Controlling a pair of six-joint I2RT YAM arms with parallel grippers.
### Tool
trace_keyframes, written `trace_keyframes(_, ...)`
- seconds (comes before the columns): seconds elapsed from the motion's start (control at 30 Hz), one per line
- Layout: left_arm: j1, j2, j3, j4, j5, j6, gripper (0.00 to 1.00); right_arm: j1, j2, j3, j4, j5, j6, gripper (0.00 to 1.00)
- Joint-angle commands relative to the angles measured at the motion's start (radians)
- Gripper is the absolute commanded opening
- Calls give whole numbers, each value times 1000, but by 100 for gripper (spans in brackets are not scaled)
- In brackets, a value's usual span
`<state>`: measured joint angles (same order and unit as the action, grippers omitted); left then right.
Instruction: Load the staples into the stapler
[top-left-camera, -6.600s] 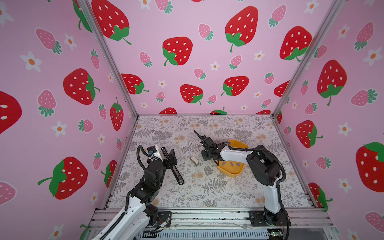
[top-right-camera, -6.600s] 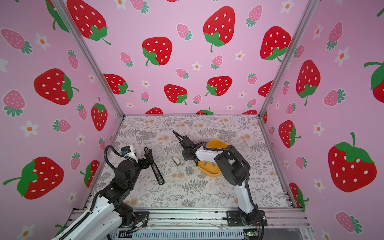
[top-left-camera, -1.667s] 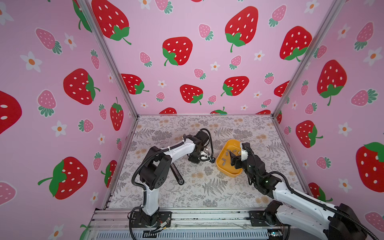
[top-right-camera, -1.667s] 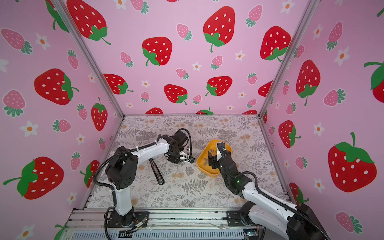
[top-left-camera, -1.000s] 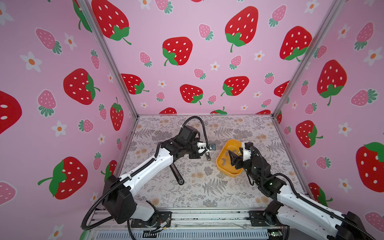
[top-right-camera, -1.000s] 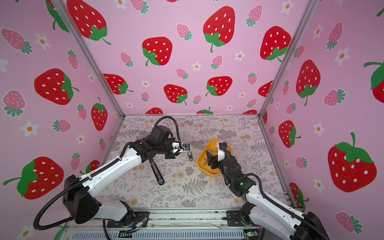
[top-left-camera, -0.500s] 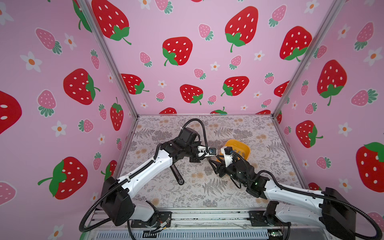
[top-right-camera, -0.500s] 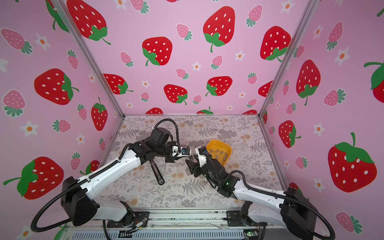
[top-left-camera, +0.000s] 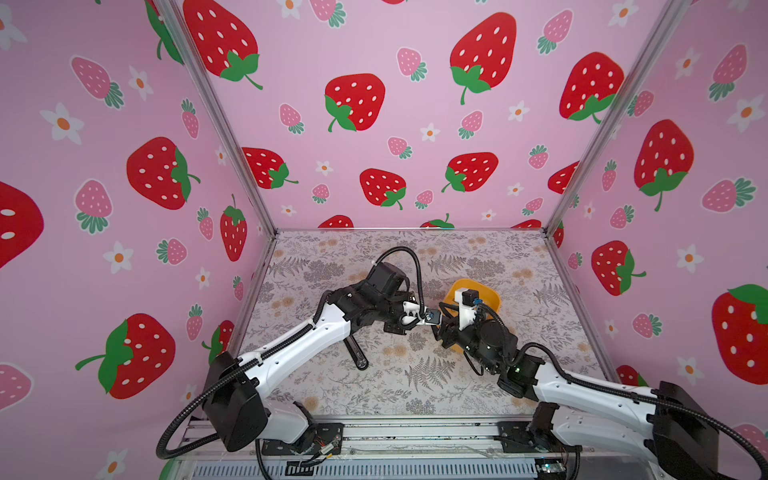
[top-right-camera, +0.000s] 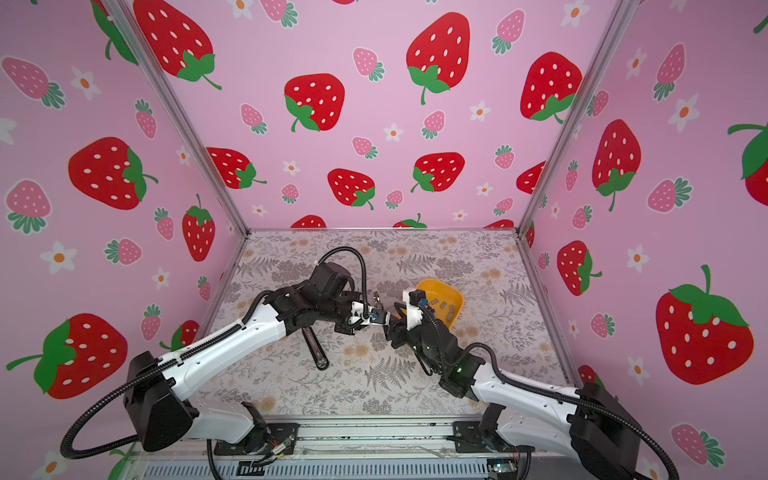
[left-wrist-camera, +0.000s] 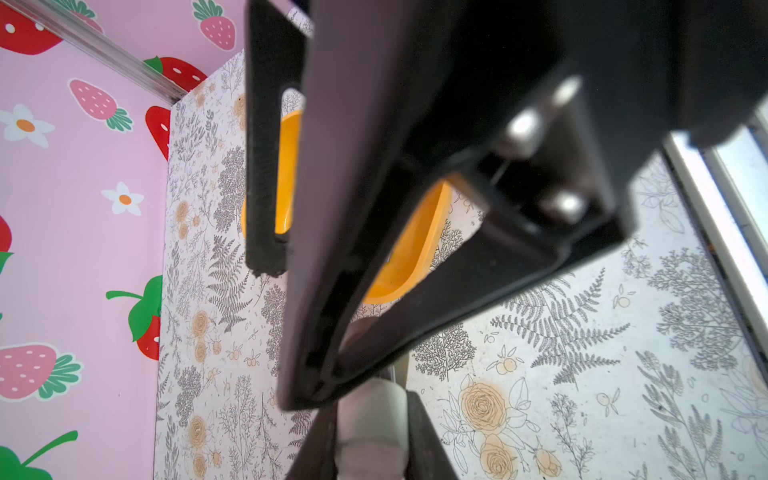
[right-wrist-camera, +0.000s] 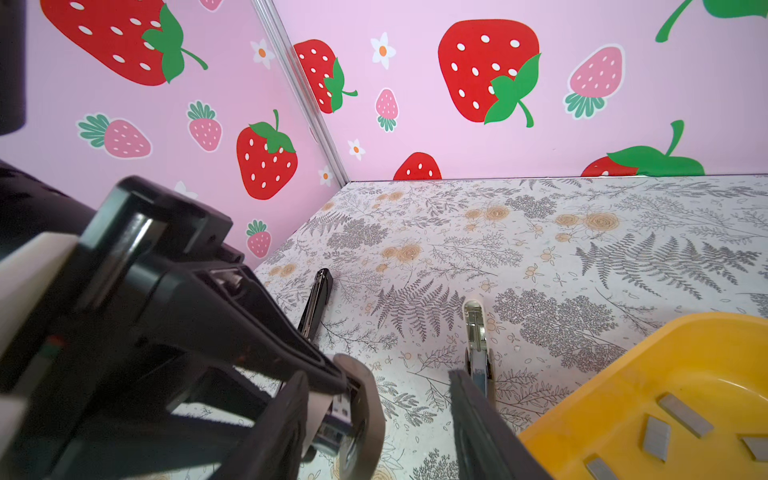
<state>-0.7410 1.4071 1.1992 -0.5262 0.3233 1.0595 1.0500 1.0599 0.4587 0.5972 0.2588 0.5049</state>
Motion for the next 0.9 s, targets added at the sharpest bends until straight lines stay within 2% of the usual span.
trace_keyframes(0.0,1,-15,-6,-6,12,17,0,2,8,-14,39,31,27,56)
trace_keyframes(0.7,3,-44,-15,2,48,20,0,-8,109,26,38,66,35,52)
trace_keyframes(0.77,3,-46,-16,11,49,12,0,-8,116,28,36,65,36,48)
trace_keyframes(0.87,6,-50,-10,27,51,-18,0,-8,127,33,38,67,38,47)
